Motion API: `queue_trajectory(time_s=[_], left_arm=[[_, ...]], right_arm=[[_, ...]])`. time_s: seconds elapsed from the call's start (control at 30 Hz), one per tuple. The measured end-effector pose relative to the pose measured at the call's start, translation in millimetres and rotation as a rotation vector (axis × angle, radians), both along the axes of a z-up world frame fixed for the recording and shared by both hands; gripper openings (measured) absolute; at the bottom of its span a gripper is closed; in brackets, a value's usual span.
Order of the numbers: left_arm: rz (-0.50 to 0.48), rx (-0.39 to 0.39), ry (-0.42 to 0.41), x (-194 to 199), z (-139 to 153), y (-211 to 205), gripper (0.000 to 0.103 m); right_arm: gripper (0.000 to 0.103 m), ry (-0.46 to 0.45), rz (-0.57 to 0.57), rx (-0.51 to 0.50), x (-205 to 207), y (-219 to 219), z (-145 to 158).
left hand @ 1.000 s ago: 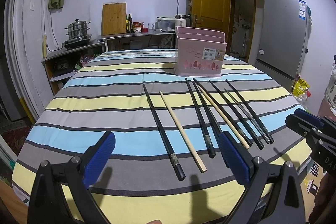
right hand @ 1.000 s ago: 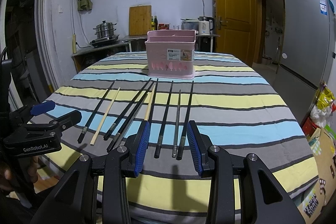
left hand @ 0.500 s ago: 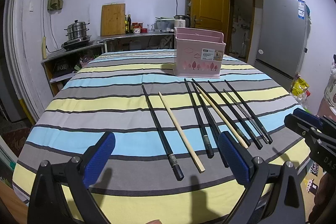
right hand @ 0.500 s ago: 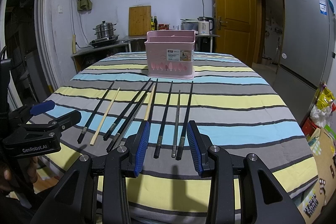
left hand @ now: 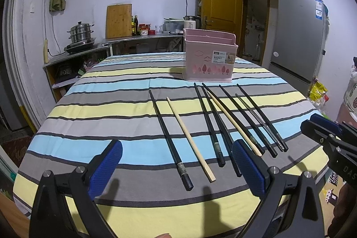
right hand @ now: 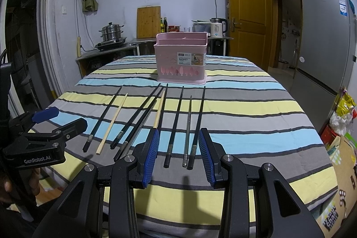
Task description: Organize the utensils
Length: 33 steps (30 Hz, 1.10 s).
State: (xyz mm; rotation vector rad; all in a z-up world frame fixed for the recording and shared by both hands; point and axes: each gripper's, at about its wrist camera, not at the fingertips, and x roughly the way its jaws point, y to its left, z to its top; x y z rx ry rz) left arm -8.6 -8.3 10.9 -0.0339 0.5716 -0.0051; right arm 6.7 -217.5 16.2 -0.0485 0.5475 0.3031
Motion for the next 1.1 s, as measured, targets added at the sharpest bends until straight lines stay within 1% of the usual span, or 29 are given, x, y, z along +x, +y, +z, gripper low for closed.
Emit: queue_trajectory(time_s=[0.77,1.1], left_arm=[[-0.003,0.003,0.002,-1,-1,0,0.100],[-0.017,-0.016,0.036,14,-4,9,0.100]], right_arm=[[0.038,0.002,0.002,-0.001,0,0,-1],[0.038,0.022,0.004,-0.006,14,1,-4]])
